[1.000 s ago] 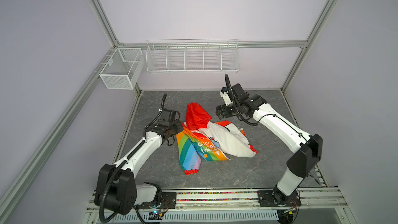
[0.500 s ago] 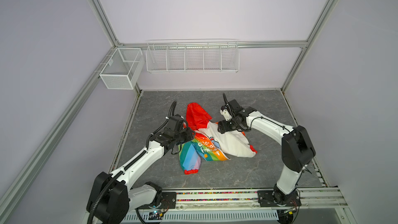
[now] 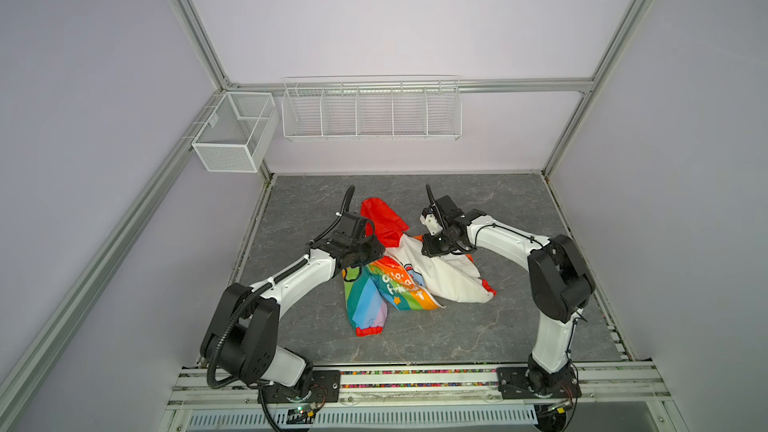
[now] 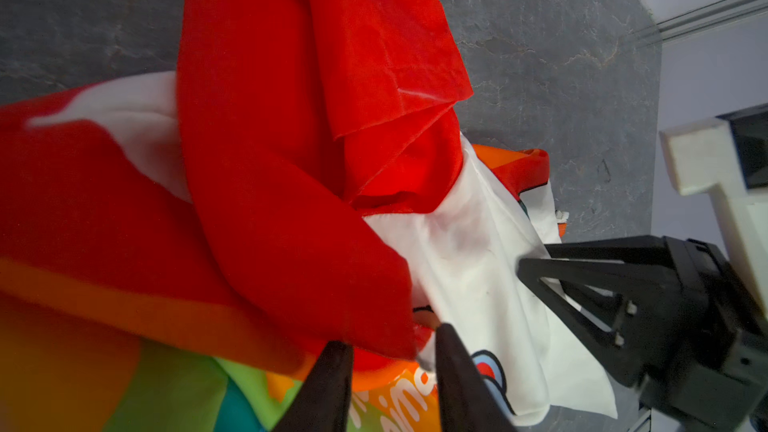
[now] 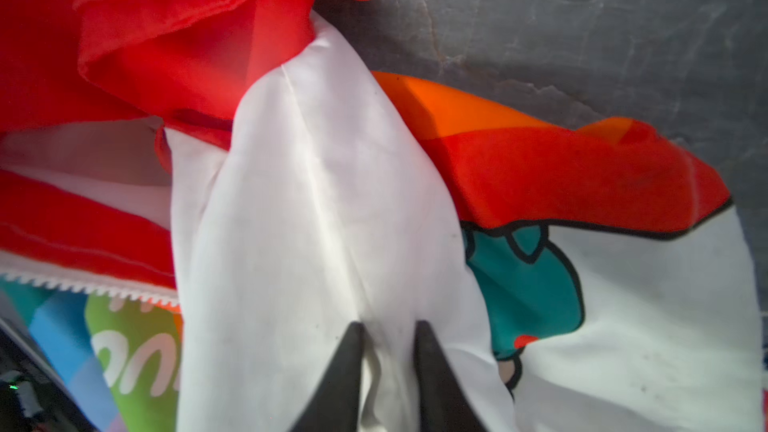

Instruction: Zip up the jacket

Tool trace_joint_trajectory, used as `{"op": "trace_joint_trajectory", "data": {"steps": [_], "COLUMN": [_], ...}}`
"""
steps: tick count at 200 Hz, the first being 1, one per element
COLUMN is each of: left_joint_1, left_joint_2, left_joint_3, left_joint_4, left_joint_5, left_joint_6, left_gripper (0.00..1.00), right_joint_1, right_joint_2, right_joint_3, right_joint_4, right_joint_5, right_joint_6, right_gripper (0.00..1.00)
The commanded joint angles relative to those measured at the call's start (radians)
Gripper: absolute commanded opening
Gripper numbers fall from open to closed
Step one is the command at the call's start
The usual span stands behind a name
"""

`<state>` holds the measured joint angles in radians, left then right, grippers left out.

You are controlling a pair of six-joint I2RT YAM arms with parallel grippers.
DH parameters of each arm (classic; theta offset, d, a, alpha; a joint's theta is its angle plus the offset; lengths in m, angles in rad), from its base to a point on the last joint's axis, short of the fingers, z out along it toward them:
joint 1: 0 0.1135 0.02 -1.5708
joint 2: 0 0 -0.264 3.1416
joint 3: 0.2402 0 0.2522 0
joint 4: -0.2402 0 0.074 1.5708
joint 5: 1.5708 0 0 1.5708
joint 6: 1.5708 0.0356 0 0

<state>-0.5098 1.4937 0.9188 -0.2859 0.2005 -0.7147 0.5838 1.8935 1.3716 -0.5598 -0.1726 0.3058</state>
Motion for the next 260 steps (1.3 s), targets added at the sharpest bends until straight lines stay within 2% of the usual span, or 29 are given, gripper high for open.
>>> {"op": "trace_joint_trajectory", "data": {"steps": [1,26,116,158,210,260], "left_joint_1": [-0.003,-0.003,-0.003,-0.004,-0.001,-0.001], "left_joint_2": [0.031,0.025,-0.060,-0.138,-0.113,-0.016], "left_joint_3": [0.044,0.054,0.131,0.121,0.182,0.293], "left_joint_4": [0.016,0.012,-0.121,-0.154,-0.181,-0.205], "left_joint_5": [-0.001,-0.003,-0.024,-0.090,-0.128,-0.161], "left_joint_6": [0.025,0.038,0.113,0.136,0.159,0.169], "left_gripper": [0.20,0.00,0.00,0.00,0.00,0.00], "right_joint_1": [-0.002,0.000,0.003,-0.001,-0.037,-0.175], "right_joint_2": [-0.093,-0.175,-0.429,-0.560,-0.550,-0.374], "right_joint_3": [-0.025,-0.040,0.067,0.116,0.236,0.247], "right_joint_4": [0.007,-0.019,-0.217,-0.276,-0.313,-0.308], "right_joint_5": [-0.033,-0.023,0.033,0.073,0.001,-0.047], "right_joint_6": [0.020,0.040,0.066,0.043,0.028,0.006], "right_gripper": [0.08,0.07,0.07,0.07,0.07,0.07]}}
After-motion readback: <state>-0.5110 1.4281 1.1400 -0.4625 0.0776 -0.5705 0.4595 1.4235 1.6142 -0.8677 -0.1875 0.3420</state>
